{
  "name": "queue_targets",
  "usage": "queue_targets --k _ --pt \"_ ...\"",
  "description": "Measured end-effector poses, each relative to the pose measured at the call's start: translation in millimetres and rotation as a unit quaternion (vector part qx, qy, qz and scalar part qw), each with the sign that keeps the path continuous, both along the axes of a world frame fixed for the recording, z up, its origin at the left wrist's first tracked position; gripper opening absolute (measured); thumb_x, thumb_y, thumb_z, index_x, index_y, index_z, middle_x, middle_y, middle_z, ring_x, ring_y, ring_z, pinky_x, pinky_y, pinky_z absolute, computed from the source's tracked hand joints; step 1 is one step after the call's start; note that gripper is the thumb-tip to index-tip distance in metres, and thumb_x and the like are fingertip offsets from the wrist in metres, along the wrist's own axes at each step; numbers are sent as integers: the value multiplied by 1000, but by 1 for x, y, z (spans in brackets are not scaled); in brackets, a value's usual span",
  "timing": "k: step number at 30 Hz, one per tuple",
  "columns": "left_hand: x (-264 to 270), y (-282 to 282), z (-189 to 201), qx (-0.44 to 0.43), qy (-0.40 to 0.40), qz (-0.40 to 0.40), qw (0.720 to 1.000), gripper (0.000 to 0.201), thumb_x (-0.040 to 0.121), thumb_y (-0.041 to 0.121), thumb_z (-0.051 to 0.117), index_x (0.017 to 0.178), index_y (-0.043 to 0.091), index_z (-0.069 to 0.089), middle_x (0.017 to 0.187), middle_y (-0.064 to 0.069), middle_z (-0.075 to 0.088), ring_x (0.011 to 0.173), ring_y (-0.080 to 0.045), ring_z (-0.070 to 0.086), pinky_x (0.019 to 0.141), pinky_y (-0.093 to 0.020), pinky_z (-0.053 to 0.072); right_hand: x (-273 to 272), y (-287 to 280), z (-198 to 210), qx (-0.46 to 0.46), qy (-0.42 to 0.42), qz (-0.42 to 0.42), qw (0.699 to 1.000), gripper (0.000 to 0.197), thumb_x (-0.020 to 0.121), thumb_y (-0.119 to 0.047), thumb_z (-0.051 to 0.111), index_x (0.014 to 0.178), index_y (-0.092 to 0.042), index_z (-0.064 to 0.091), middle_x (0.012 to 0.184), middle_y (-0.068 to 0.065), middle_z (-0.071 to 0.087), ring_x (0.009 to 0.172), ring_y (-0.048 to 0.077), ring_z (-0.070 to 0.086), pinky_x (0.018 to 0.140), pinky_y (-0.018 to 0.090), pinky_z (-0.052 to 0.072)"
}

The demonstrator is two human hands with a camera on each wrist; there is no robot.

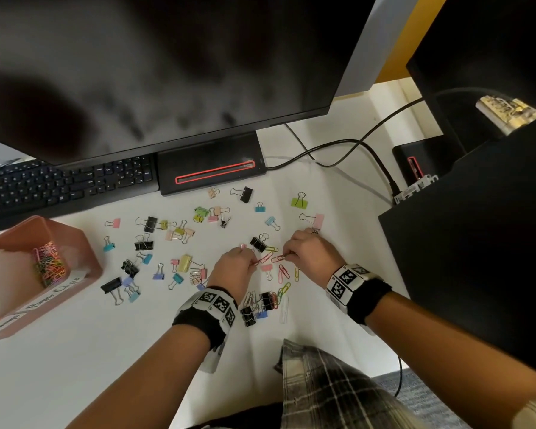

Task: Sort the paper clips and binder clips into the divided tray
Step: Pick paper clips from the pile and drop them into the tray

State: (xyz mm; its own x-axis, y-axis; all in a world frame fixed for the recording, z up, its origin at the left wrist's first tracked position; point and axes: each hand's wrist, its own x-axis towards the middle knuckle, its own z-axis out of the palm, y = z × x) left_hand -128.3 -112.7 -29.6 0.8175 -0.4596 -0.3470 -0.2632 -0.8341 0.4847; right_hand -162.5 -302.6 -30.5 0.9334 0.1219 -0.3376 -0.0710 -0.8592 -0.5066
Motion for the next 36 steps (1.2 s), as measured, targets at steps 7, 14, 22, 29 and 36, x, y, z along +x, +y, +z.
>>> queue_targets --k 7,14,22,29,36 --pt "8 6 2 -1 1 -1 1000 22 93 17 47 102 13 66 96 -9 62 88 -24 59 81 -30 48 8 2 -1 -33 2 10 999 19 92 -21 53 99 -9 66 99 9 60 95 28 57 85 39 47" --pt "14 26 20 -96 -20 37 994 13 87 15 61 94 9 69 88 -8 66 76 -17 59 69 -10 39 20 7 13 -7 54 -12 998 19 89 -22 58 101 -9 64 98 10 65 93 24 59 85 37 49" --pt "30 93 58 -146 -33 77 986 9 83 8 64 88 13 69 83 -1 66 67 -4 59 66 -7 47 36 39 55 11 44 -36 998 13 88 -22 59 94 -14 67 84 -4 60 79 13 59 72 23 47" --pt "55 223 105 -121 -86 220 964 7 80 8 67 84 13 69 80 0 66 66 -1 59 69 -9 47 94 176 126 143 -52 7 988 14 81 -22 69 91 -13 71 83 -4 63 77 8 55 75 18 44" --pt "76 308 105 -49 -66 328 941 8 85 22 62 92 22 66 89 3 69 79 -9 60 77 -19 45 146 337 115 193 -40 43 980 15 82 -22 68 95 -15 69 88 -1 68 78 10 59 78 24 49"
